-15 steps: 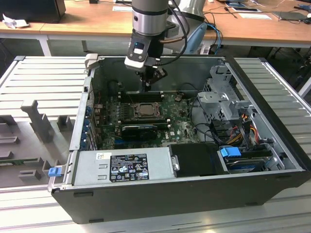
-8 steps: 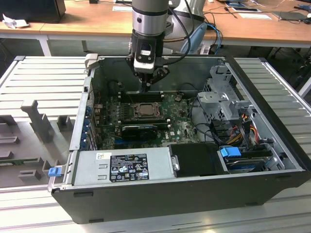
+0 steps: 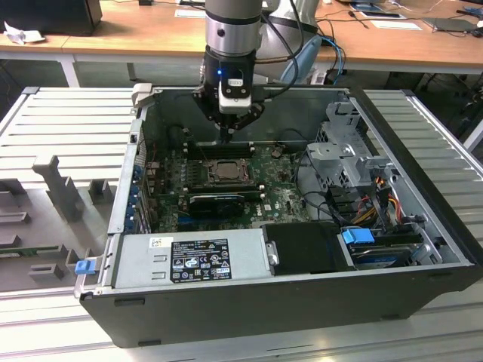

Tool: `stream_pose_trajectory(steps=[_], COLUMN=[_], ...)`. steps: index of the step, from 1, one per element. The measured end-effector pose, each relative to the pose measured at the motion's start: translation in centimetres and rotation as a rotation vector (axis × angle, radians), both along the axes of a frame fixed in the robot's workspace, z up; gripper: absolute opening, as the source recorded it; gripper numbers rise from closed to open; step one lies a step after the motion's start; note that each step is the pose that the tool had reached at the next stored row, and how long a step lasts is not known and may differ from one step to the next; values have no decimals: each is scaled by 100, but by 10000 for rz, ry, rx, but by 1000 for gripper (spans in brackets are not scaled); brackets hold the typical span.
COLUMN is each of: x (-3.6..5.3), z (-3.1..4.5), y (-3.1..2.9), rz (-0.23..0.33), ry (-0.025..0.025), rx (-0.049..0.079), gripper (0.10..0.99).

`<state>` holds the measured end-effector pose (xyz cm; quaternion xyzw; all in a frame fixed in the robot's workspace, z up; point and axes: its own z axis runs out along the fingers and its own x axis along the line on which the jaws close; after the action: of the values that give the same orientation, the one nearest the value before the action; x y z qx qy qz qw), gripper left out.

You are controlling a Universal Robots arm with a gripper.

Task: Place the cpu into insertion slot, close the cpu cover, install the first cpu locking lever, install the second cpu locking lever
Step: 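Install the first cpu locking lever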

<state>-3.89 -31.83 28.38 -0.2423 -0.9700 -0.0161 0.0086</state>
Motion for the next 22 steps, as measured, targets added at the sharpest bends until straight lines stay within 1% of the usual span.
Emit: stream_pose_trajectory(steps=[3,5,7,11,14,15,17,19,21,22], x=[0,0,0,0,0,0,0,-1,-1,-2], z=[0,-1,-1,-7,-8,-8,-9,-10,-11,-10], y=[0,0,0,0,0,0,0,0,-1,-1], rz=[475,888,1134,1917,2809,2985,3236,3360,3500,3604], ry=[0,0,0,0,0,-4,-13,-45,-65,-66], rx=[0,0,0,0,1,1,-2,-6,-9,-11], gripper=[106,106,106,106,106,106,106,106,106,106])
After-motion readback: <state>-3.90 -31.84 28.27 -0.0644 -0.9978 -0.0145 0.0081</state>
